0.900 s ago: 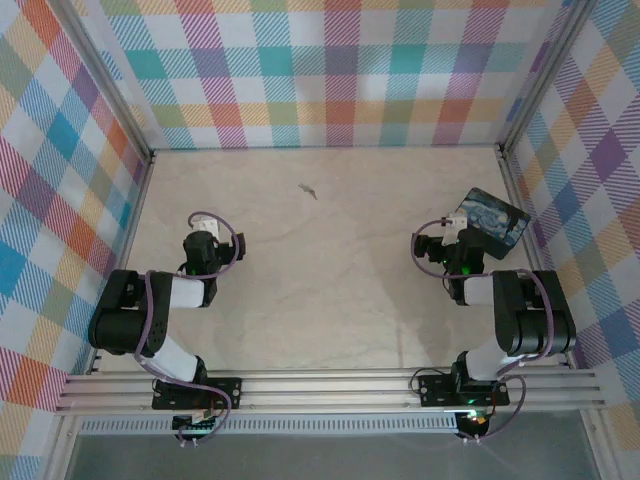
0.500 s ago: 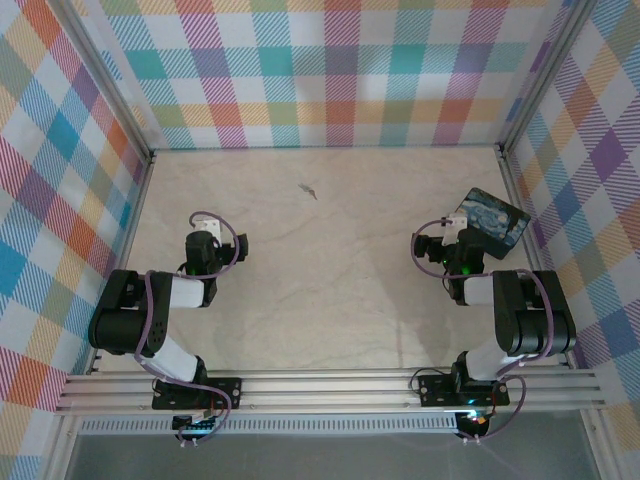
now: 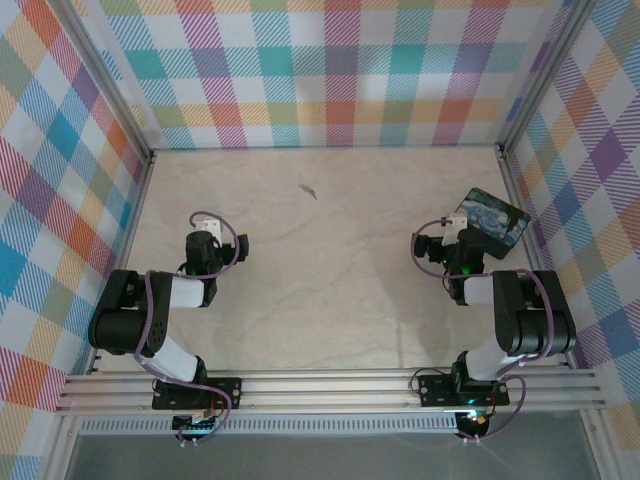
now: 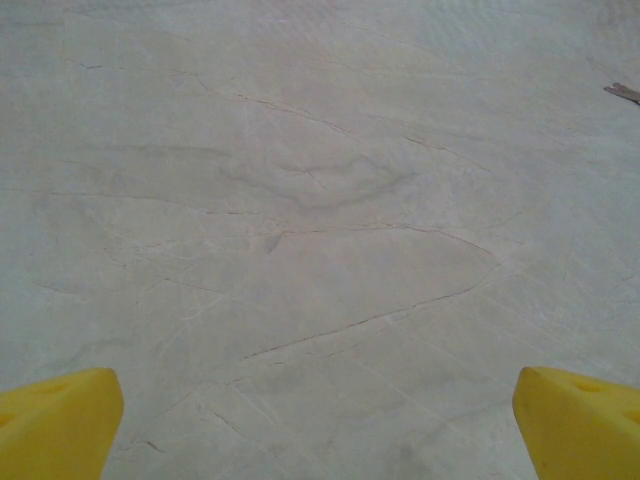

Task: Unlock a padlock with a key

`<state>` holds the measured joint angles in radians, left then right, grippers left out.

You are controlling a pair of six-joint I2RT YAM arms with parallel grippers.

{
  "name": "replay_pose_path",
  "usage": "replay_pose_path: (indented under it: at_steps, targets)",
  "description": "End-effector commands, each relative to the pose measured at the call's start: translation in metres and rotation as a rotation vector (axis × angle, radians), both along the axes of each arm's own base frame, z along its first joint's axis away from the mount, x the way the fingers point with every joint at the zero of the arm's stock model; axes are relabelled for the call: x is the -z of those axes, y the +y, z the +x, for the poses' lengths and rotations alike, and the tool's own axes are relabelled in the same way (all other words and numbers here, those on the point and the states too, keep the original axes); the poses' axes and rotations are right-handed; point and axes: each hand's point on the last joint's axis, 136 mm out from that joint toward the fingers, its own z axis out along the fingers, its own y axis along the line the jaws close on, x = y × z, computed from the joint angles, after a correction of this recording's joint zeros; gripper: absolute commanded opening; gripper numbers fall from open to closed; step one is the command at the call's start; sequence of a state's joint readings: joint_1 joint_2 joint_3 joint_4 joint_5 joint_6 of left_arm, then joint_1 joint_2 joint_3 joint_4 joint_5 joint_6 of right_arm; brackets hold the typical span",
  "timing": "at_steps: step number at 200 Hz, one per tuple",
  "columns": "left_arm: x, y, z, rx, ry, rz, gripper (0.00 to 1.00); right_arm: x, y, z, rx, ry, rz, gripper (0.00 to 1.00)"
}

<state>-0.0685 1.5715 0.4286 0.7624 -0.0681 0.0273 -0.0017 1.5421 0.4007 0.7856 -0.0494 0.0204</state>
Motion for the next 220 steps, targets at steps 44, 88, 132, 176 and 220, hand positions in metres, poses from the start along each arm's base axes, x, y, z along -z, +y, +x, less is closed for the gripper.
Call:
replay_pose_path:
  at_steps: [44,88,132,176,220]
  targets:
    - [-0.045,0.008,0.010,-0.042,0.073,0.015,1.00,-0.033,-0.006,0.010,0.028,0.016,0.001,1.00]
    - [-0.084,-0.031,0.014,-0.038,0.185,-0.038,0.96,-0.059,0.002,-0.002,0.058,0.111,0.144,0.96]
    - [-0.088,-0.092,0.031,-0.131,0.405,-0.120,0.90,-0.081,0.042,0.006,0.017,0.220,0.258,0.87]
    - [-0.087,-0.180,0.090,-0.162,0.405,-0.173,0.84,-0.080,0.101,0.003,-0.108,0.309,0.247,0.80]
    - [-0.055,-0.219,0.142,-0.223,0.411,-0.195,0.73,-0.070,0.145,-0.024,-0.198,0.382,0.267,0.78]
